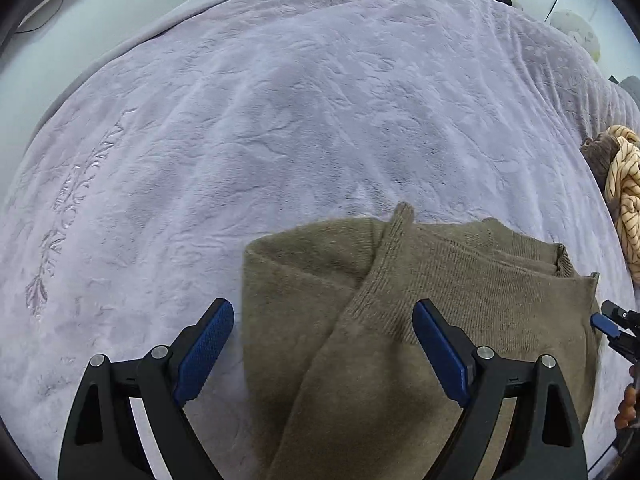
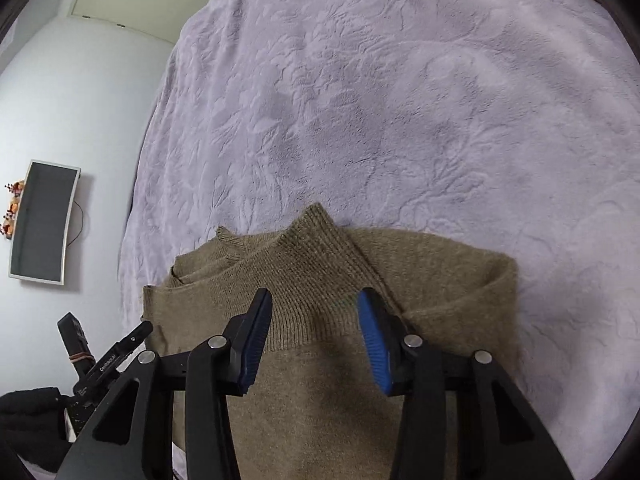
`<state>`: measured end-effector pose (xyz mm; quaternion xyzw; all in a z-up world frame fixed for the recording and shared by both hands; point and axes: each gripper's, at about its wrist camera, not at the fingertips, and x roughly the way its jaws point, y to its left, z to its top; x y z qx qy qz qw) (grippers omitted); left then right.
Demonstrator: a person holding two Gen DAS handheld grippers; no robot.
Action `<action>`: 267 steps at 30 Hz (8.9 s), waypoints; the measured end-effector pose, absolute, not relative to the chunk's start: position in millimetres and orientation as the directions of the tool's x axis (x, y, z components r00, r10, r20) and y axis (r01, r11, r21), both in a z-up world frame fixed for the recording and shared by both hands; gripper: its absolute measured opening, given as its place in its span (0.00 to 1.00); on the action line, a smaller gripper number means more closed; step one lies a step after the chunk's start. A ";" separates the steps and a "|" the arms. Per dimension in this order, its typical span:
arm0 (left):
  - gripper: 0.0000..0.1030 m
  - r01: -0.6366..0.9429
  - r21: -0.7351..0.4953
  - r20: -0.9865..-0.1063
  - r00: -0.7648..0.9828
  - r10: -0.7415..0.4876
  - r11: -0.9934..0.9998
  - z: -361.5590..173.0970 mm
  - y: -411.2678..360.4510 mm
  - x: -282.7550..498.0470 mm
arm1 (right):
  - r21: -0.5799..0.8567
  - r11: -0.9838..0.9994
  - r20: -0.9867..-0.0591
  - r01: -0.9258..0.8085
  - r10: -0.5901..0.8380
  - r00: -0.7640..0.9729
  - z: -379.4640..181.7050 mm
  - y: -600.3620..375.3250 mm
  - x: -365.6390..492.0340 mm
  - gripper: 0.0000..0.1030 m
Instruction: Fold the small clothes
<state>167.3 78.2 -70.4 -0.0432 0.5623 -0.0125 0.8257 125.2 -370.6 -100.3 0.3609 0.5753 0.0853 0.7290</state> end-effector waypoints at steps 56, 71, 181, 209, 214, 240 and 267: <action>0.62 0.094 -0.258 -0.945 0.181 -0.272 0.961 -103.1 188.6 -17.4 | 0.485 0.689 -0.867 0.539 0.458 0.194 -102.0 -320.6 -81.8 0.23; 0.73 -0.044 -0.288 -0.937 0.221 -0.272 0.957 -88.7 245.1 -44.8 | 0.837 0.400 -0.478 0.372 0.867 0.142 -143.0 -48.9 -13.2 0.63; 0.92 -0.190 -0.700 -0.713 0.225 -0.663 0.688 -142.3 107.0 5.2 | 0.491 0.855 -0.859 0.166 0.507 -0.069 -103.9 -156.4 -58.8 0.77; 0.20 -0.293 -0.573 -0.796 0.421 -0.435 0.765 -127.1 117.0 41.0 | 0.505 0.840 -0.853 0.199 0.521 -0.036 -103.4 -187.0 -52.3 0.77; 0.19 -0.023 -0.241 -0.846 0.496 -0.198 0.970 -85.2 64.8 34.3 | 0.512 0.839 -0.856 0.185 0.516 0.032 -84.4 -209.9 -30.0 0.77; 0.19 0.429 0.221 -0.764 0.635 -0.118 0.876 -72.8 -14.1 4.7 | 0.540 0.774 -0.810 -0.329 0.373 -0.452 -72.0 18.0 208.8 0.95; 0.19 0.593 0.210 -0.678 0.661 -0.322 0.777 23.6 -117.0 -23.2 | 0.786 0.602 -0.603 -0.140 0.797 0.036 24.7 -233.2 178.7 0.16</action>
